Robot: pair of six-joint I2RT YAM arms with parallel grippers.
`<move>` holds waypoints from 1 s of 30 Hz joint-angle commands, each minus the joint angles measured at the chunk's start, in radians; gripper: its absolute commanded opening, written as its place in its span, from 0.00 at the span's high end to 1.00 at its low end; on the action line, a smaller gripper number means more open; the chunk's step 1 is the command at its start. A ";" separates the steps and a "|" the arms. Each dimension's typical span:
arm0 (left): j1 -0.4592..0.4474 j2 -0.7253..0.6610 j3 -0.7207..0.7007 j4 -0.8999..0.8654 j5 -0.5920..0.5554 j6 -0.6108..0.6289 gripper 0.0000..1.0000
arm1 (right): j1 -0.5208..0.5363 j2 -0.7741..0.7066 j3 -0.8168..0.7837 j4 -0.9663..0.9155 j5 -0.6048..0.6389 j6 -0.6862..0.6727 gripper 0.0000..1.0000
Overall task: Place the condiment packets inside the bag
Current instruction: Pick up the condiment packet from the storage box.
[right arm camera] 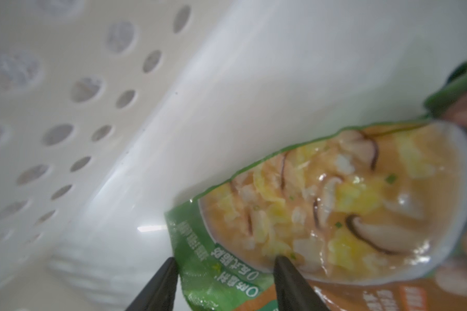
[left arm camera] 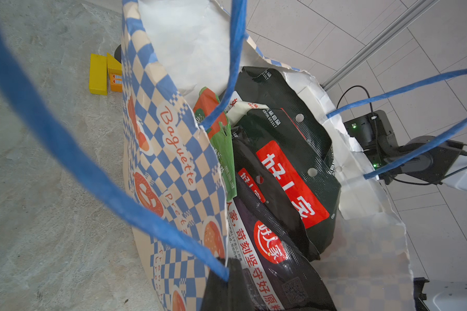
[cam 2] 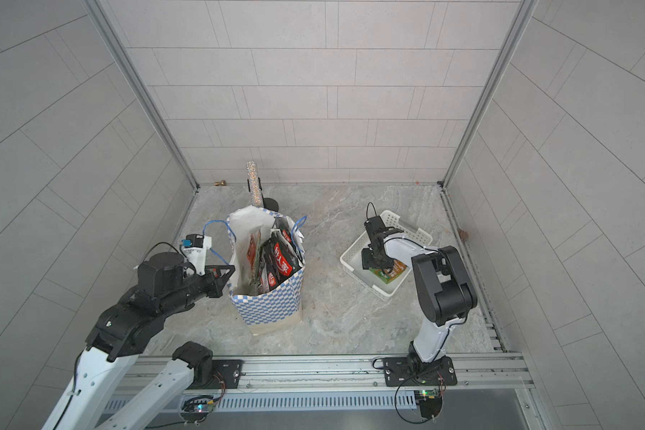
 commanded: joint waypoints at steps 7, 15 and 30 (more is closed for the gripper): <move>-0.005 -0.006 0.039 0.006 0.002 0.008 1.00 | -0.006 -0.061 0.006 0.033 0.080 -0.013 1.00; -0.005 -0.017 0.045 -0.002 0.007 0.013 1.00 | -0.005 -0.378 0.041 -0.054 0.067 -0.004 1.00; -0.006 -0.038 0.049 0.014 0.019 0.006 0.79 | 0.030 -0.807 0.426 -0.265 -0.452 -0.059 1.00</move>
